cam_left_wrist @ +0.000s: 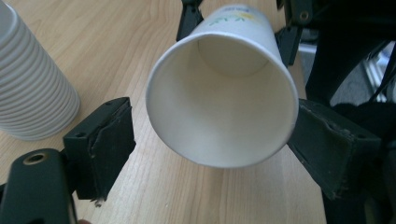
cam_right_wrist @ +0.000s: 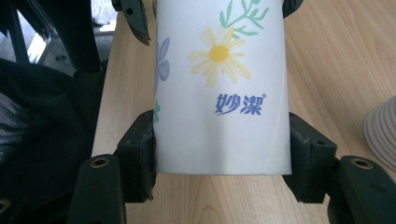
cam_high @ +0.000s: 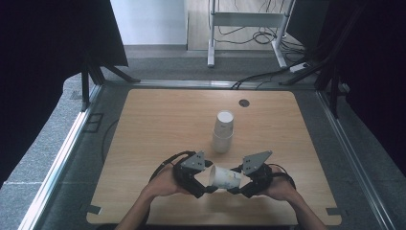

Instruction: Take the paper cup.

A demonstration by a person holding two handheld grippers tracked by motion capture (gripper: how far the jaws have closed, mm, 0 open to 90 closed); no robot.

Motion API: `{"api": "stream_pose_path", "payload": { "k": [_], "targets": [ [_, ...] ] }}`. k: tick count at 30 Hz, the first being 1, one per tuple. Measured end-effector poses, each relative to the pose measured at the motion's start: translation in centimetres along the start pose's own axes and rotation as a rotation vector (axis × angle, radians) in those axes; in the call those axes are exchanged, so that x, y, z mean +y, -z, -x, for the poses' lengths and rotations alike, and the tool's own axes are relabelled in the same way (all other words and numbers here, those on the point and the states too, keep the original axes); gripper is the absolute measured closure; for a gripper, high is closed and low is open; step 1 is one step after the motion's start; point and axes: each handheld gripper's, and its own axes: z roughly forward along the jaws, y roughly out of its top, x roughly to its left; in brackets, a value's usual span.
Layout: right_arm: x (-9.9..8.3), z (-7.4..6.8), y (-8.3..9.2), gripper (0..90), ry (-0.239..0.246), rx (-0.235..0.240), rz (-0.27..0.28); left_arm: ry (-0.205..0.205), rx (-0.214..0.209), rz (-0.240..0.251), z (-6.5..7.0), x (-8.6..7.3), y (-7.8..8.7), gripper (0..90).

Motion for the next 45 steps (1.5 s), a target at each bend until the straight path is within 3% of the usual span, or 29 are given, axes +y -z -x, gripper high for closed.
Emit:
{"api": "stream_pose_path", "payload": {
  "k": [8,15,28,45],
  "targets": [
    [-0.3,-0.3,0.0,36.7,-0.006,0.014,0.070,0.037,-0.035,0.096,0.1,-0.7,0.2,16.3],
    [-0.4,-0.4,-0.3,36.7,-0.007,0.031,0.098,0.041,-0.046,0.125,0.2,-0.8,0.0,19.2],
    [-0.6,-0.1,-0.5,36.7,-0.022,0.045,0.084,0.025,-0.044,0.130,0.3,-1.0,-0.2,29.8],
    [-0.5,-0.1,-1.1,31.2,-0.036,0.046,0.026,-0.008,-0.042,0.118,0.3,-0.4,0.5,35.5]
  ]
}}
